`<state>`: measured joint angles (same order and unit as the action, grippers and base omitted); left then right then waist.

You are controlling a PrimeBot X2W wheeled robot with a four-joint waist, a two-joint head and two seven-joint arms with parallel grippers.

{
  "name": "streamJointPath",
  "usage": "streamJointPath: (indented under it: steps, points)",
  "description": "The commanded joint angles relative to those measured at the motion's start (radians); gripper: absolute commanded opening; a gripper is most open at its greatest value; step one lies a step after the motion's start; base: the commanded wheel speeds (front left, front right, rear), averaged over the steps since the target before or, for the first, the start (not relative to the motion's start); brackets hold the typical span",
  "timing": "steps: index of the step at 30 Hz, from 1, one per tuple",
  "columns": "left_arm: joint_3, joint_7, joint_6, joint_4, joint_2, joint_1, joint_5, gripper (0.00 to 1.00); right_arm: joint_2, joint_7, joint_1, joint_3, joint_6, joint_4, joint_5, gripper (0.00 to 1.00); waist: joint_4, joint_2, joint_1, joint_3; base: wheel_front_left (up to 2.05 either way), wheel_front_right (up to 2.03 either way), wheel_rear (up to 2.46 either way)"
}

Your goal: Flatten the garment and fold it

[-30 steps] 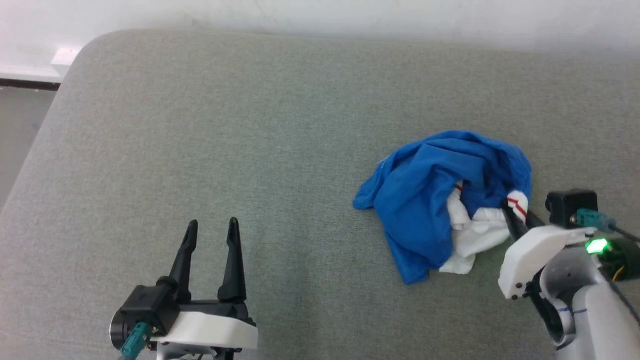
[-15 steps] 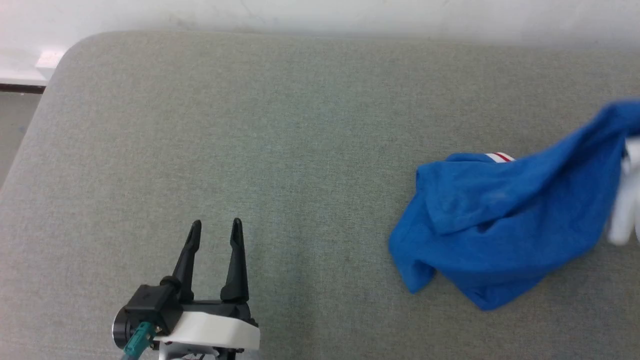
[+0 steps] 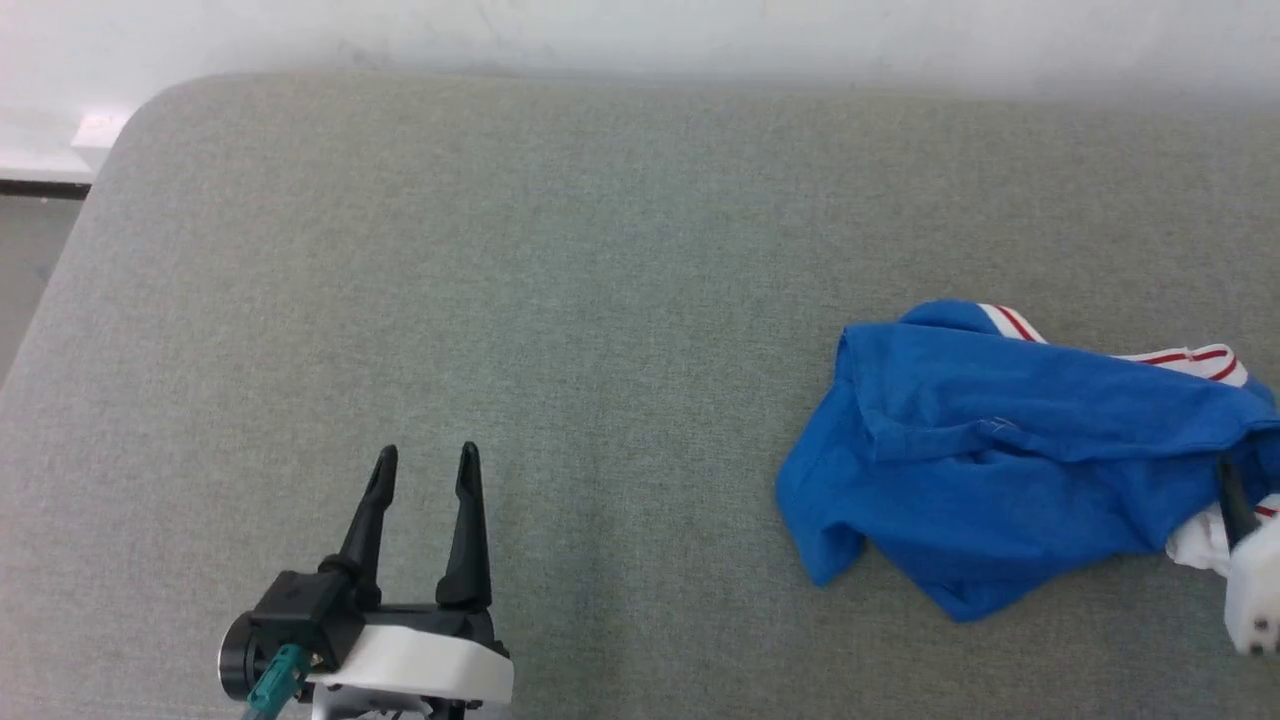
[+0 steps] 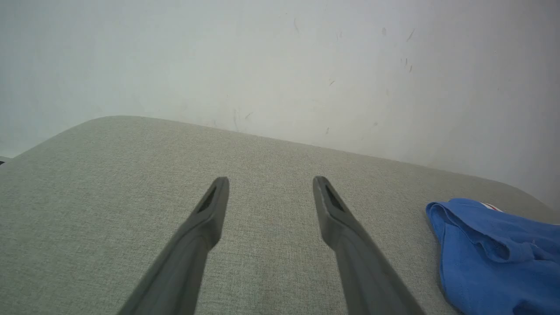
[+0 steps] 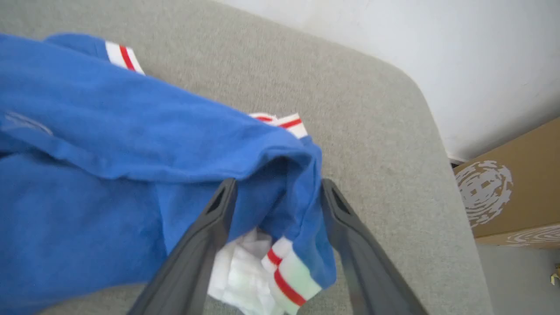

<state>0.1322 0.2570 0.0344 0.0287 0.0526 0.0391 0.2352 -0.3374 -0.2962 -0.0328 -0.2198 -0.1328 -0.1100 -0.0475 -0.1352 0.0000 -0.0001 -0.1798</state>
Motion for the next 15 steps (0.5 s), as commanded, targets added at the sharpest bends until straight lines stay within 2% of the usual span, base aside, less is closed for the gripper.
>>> streamJointPath:
  steps: [1, 4, 8, 15]
  points:
    - [-0.005, 0.005, -0.009, -0.002, -0.002, 0.001, -0.009, 1.0, 0.003, 0.011, -0.031, 0.004, 0.002, 0.028, -0.012, 1.0, 0.011, 0.0, 0.0001, 0.01, 0.0, 0.0, 0.0]
    - [-0.005, 0.005, -0.012, -0.001, -0.002, 0.002, -0.008, 1.0, 0.006, 0.015, -0.074, 0.05, 0.002, 0.129, -0.041, 1.0, 0.017, 0.0, 0.0001, 0.015, 0.0, 0.0, 0.0]
    - [0.007, 0.005, -0.009, 0.002, -0.002, -0.006, 0.004, 1.0, -0.018, -0.034, -0.112, 0.172, 0.002, 0.215, -0.086, 1.0, 0.01, 0.0, 0.0001, 0.008, 0.0, 0.0, 0.0]
    - [0.032, 0.005, 0.008, 0.006, -0.002, -0.026, 0.027, 1.0, -0.082, -0.139, -0.203, 0.424, 0.002, 0.162, -0.185, 1.0, -0.042, 0.0, 0.0001, -0.035, 0.0, 0.0, 0.0]
